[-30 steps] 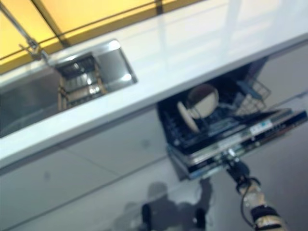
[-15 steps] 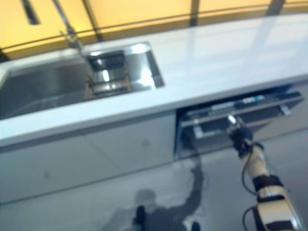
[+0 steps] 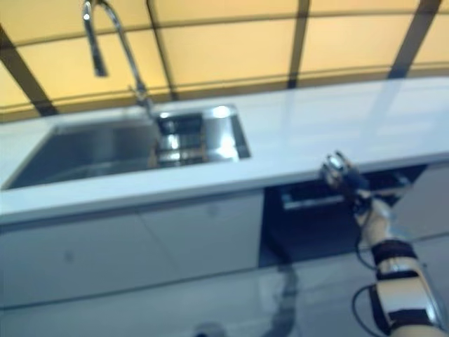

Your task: Take plates into dishwasher

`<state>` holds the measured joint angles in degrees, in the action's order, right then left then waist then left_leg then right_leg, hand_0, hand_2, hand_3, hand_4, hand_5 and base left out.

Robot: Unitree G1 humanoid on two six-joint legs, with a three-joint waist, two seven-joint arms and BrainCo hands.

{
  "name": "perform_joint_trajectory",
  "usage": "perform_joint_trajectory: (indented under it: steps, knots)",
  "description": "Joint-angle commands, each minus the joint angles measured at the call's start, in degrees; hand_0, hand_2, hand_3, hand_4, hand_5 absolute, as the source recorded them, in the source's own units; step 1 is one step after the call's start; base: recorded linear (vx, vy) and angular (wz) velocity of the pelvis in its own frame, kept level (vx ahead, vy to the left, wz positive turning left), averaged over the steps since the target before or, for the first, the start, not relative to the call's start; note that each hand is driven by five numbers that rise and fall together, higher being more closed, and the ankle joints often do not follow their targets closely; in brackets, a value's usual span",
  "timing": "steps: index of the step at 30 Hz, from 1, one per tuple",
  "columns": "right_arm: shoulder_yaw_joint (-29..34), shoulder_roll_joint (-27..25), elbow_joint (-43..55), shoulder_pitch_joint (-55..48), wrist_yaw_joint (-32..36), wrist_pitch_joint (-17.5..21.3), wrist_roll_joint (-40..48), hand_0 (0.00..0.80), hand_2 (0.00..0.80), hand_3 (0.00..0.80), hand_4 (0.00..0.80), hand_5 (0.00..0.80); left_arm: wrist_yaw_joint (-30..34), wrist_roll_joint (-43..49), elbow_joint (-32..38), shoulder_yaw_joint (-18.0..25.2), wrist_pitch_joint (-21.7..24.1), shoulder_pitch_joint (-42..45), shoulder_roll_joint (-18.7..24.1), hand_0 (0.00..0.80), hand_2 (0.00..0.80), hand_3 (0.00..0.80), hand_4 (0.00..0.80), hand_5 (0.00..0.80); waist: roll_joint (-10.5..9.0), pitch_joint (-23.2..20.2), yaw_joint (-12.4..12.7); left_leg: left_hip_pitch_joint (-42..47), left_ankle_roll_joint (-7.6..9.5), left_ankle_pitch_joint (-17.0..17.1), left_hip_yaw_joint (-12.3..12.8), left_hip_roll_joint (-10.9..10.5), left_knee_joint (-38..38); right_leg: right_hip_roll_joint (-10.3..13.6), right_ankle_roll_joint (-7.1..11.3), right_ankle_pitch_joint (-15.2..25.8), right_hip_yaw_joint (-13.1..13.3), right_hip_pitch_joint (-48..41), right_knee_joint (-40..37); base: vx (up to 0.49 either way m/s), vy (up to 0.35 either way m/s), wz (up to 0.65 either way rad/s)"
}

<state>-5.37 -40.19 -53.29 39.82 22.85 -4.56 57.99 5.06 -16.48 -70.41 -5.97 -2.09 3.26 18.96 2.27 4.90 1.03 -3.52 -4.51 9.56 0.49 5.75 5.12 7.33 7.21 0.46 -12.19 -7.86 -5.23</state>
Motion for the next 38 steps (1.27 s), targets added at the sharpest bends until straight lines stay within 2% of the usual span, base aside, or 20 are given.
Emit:
perform_joint_trajectory:
  steps: [1,4,8,9,10,13,15,16,17,21,30,36,38]
  knots:
    - [0.9,1.3,1.2,-1.4,0.9,0.8,-1.3,0.000,0.000,0.000,0.000,0.000,0.2,2.5,-1.7,-2.3,-0.3,-3.5,2.5,0.000,0.000,0.000,0.000,0.000,-3.20,-1.7,2.6,7.2,2.17,-9.8,4.4,-2.1,-0.1,-2.6,-2.98,-1.2,0.8,1.2,0.2,-0.016,0.035,0.01]
    - [0.6,4.1,1.6,-6.6,-0.9,1.1,-5.2,0.000,0.000,0.000,0.000,0.000,-0.2,2.2,-1.8,-1.9,-0.6,-4.4,1.9,0.000,0.000,0.000,0.000,0.000,-3.62,-2.3,1.8,7.2,2.22,-9.9,4.7,-2.1,-0.1,-2.6,-2.93,-1.0,1.1,1.2,0.2,-0.007,0.010,0.01]
    - [-0.6,8.4,-1.0,-15.6,-6.5,2.8,-18.8,0.000,0.000,0.000,0.000,0.000,-1.4,0.5,-1.8,-2.7,-0.9,-6.2,0.5,0.000,0.000,0.000,0.000,0.000,-3.95,-3.2,0.5,7.1,2.47,-9.8,5.0,-2.4,-0.1,-2.6,-2.74,-0.4,1.7,1.8,0.2,-0.039,0.034,0.02]
    - [-0.6,8.5,-1.2,-16.0,-7.1,2.4,-19.6,0.000,0.000,0.000,0.000,0.000,-1.5,0.4,-1.9,-2.8,-0.8,-6.3,0.4,0.000,0.000,0.000,0.000,0.000,-3.97,-3.2,0.5,7.1,2.50,-9.8,5.0,-2.4,-0.1,-2.6,-2.72,-0.4,1.8,1.9,0.2,-0.023,0.035,0.09]
    - [-1.1,9.9,-3.3,-19.0,-8.5,2.9,-23.8,0.000,0.000,0.000,0.000,0.000,-2.2,-0.1,-2.0,-2.8,-1.2,-6.8,-0.2,0.000,0.000,0.000,0.000,0.000,-4.16,-3.6,0.1,7.2,2.63,-9.9,5.3,-2.4,-0.1,-2.6,-2.62,-0.2,2.3,2.2,0.2,-0.015,0.031,0.05]
    - [-2.0,12.8,-8.4,-22.9,-10.7,2.8,-28.4,0.000,0.000,0.000,0.000,0.000,-2.8,-0.2,-2.8,-3.1,-1.1,-7.8,-1.0,0.000,0.000,0.000,0.000,0.000,-4.21,-4.1,-0.3,7.5,2.90,-10.0,5.9,-2.4,-0.1,-2.6,-2.42,0.1,3.1,2.5,0.2,-0.003,0.029,-0.03]
    - [-2.6,15.3,-11.2,-25.2,-10.4,3.2,-29.2,0.000,0.000,0.000,0.000,0.000,-3.0,-0.3,-3.7,-3.4,-1.2,-8.6,-1.3,0.000,0.000,0.000,0.000,0.000,-4.20,-4.4,-0.6,7.7,3.10,-10.2,6.0,-2.4,-0.1,-2.5,-2.42,0.1,3.3,2.4,0.2,0.021,0.019,-0.04]
    - [-3.1,17.1,-12.8,-26.5,-10.9,1.8,-30.5,0.000,0.000,0.000,0.000,0.000,-2.9,-0.5,-4.5,-3.5,-1.3,-9.2,-1.4,0.000,0.000,0.000,0.000,0.000,-4.21,-4.6,-0.8,7.9,3.20,-10.3,6.1,-2.4,-0.1,-2.5,-2.44,0.1,3.4,2.2,0.2,0.038,0.019,-0.02]
    - [-3.5,18.3,-13.9,-27.2,-11.6,2.1,-30.9,0.000,0.000,0.000,0.000,0.000,-2.9,-0.5,-4.9,-3.3,-1.3,-9.4,-1.4,0.000,0.000,0.000,0.000,0.000,-4.19,-4.7,-1.0,8.1,3.31,-10.3,6.2,-2.5,-0.1,-2.4,-2.46,0.2,3.5,2.0,0.2,0.048,0.018,-0.03]
    - [-4.6,22.6,-17.5,-30.2,-14.0,-0.3,-33.0,0.000,0.000,0.000,0.000,0.000,-2.8,-0.1,-6.6,-2.9,-1.0,-9.8,-2.4,0.000,0.000,0.000,0.000,0.000,-4.10,-5.4,-1.8,8.9,3.50,-10.7,6.6,-2.5,-0.1,-2.2,-2.41,0.2,4.0,1.6,0.2,0.049,0.010,-0.11]
    - [-5.3,26.0,-22.1,-34.3,-13.0,-4.6,-39.1,0.000,0.000,0.000,0.000,0.000,-1.2,1.1,-7.9,-2.8,-1.7,-9.1,-4.2,0.000,0.000,0.000,0.000,0.000,-3.45,-6.0,-3.5,10.2,3.56,-11.7,7.3,-2.2,-0.1,-2.2,-2.14,-0.2,5.5,0.8,0.2,0.044,0.009,-0.07]
    - [-4.9,27.1,-23.9,-35.9,-13.3,-6.6,-40.6,0.000,0.000,0.000,0.000,0.000,0.5,-0.8,-8.2,-3.8,-3.3,-8.2,-5.8,0.000,0.000,0.000,0.000,0.000,-3.04,-5.9,-4.1,10.7,3.58,-12.1,7.6,-2.0,-0.1,-2.3,-2.20,-0.4,5.9,0.5,0.2,0.003,0.009,-0.06]
    - [-5.2,27.5,-24.5,-35.8,-13.5,-6.2,-41.8,0.000,0.000,0.000,0.000,0.000,0.6,-0.2,-8.3,-4.3,-3.4,-8.0,-6.3,0.000,0.000,0.000,0.000,0.000,-3.00,-5.9,-4.1,10.8,3.58,-12.1,7.6,-2.0,-0.1,-2.3,-2.19,-0.5,5.9,0.4,0.2,-0.003,0.003,-0.02]
